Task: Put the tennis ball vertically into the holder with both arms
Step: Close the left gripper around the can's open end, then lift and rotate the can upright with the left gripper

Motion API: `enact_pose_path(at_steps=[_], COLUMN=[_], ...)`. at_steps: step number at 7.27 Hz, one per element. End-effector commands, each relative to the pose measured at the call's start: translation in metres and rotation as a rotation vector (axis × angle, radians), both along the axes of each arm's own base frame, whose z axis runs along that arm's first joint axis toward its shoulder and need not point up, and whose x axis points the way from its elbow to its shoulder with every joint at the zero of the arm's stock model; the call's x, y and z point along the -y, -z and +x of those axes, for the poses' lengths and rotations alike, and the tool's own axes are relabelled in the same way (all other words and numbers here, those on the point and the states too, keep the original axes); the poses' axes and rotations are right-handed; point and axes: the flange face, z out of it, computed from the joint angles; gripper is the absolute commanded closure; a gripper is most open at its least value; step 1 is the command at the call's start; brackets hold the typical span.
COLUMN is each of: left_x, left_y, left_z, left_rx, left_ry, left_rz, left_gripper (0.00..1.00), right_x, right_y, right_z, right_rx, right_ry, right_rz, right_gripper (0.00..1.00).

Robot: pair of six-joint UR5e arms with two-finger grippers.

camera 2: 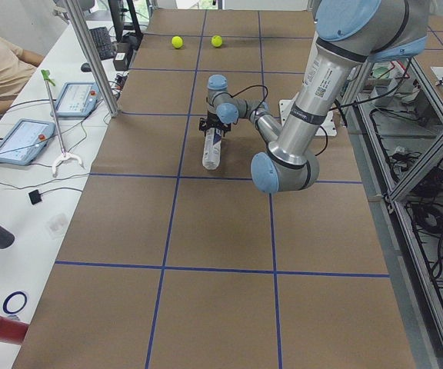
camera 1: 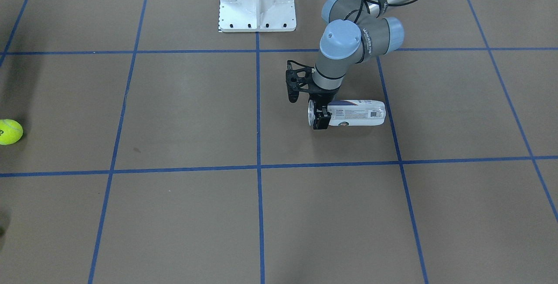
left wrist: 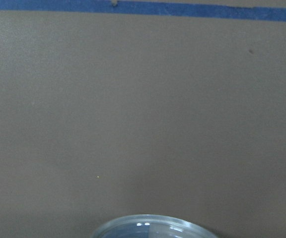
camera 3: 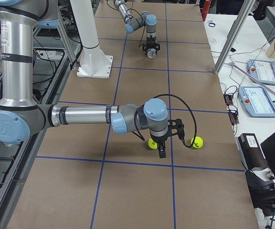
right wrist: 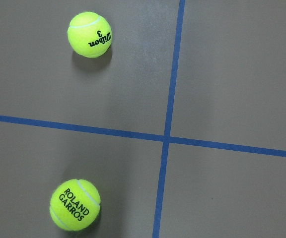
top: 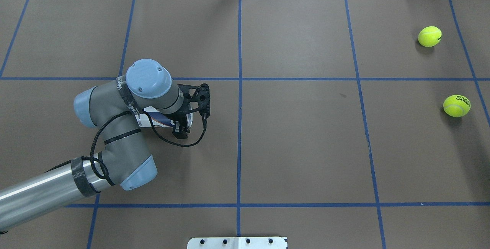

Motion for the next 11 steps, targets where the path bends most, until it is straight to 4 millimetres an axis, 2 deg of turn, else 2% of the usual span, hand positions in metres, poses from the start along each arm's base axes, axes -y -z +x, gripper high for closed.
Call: enact_pose_path(at_steps=[1,2,3,4,5,7,8,9,11], left_x=[0.001,0.001,0.001,0.002,0.0,-0.015,-0.014,-0.019,-0.03], left_y=[-0.004,-0.002,-0.001,0.0,0.018,0.076,0.102,0.129,0.16], left_z=[0.002,0.002,0.0,-0.001,-0.011,-0.042,-0.059,-0.066,-0.078], left_rx=[-0.012,-0.014,-0.013,-0.014,-0.044,-0.155,-0.22,-0.351,-0.627], left_ry=[-0.003,-0.004,-0.003,-0.002,0.004,0.017,0.064,0.116,0.184], left_rz=[0.011,0.014,0.013,0.015,0.034,0.09,0.078,0.031,-0.055], left_gripper=[0.05,0.14,0.33,0.48,0.48,0.49,0.49,0.49,0.49], right_x=[0.0,0.0,0.0,0.0,0.001,0.001,0.001,0.001,0.0], right_y=[0.0,0.0,0.0,0.0,0.001,0.001,0.002,0.001,0.002], right_z=[0.0,0.0,0.0,0.0,0.0,0.0,0.0,0.0,-0.001], right_rx=[0.0,0.0,0.0,0.0,0.0,0.0,0.002,0.003,0.014], right_ry=[0.0,0.0,-0.001,-0.001,0.0,-0.001,-0.001,0.0,0.003], right_rz=[0.0,0.0,-0.001,-0.001,0.001,0.0,0.002,0.0,0.002], right_gripper=[0.0,0.0,0.0,0.0,0.0,0.0,0.0,0.0,0.0])
